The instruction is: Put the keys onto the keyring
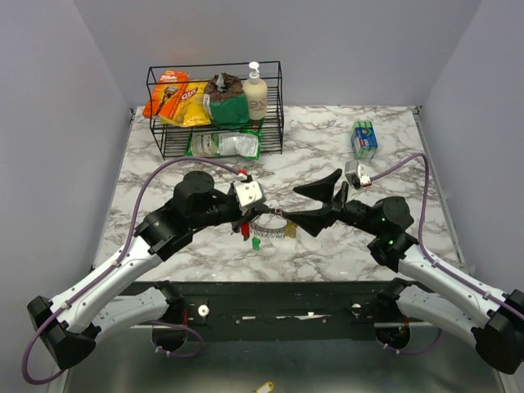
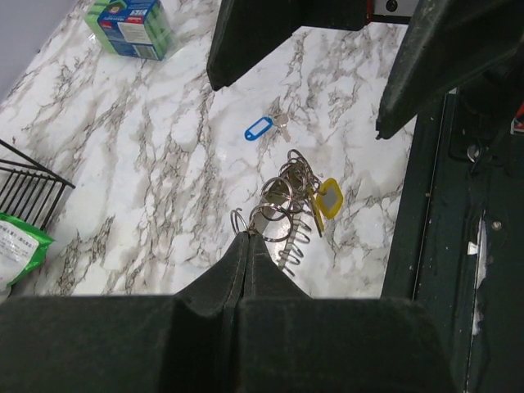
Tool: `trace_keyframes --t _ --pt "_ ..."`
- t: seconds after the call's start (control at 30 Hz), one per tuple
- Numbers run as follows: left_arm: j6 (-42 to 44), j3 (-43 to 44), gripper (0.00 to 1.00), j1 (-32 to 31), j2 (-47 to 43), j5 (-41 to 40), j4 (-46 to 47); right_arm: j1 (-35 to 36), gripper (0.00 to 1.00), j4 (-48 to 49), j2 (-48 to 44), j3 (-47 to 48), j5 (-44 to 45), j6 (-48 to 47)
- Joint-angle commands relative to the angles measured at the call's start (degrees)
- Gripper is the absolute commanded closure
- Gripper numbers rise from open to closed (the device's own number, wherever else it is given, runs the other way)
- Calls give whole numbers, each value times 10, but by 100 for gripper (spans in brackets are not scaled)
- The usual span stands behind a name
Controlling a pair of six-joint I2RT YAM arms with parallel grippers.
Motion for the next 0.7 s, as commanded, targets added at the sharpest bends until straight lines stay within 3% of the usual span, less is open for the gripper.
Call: trace_keyframes --t 0.0,0.3,0.47,0.67 --pt "26 -4 100 1 -18 13 21 3 9 -19 1 -4 21 -20" --pt "31 -10 100 1 -46 60 29 3 8 -19 23 10 -17 -54" --pt "25 -3 100 1 -45 113 23 3 10 -10 54 47 -133 -72" --pt "23 14 100 1 -34 147 12 3 20 13 76 75 -223 -63"
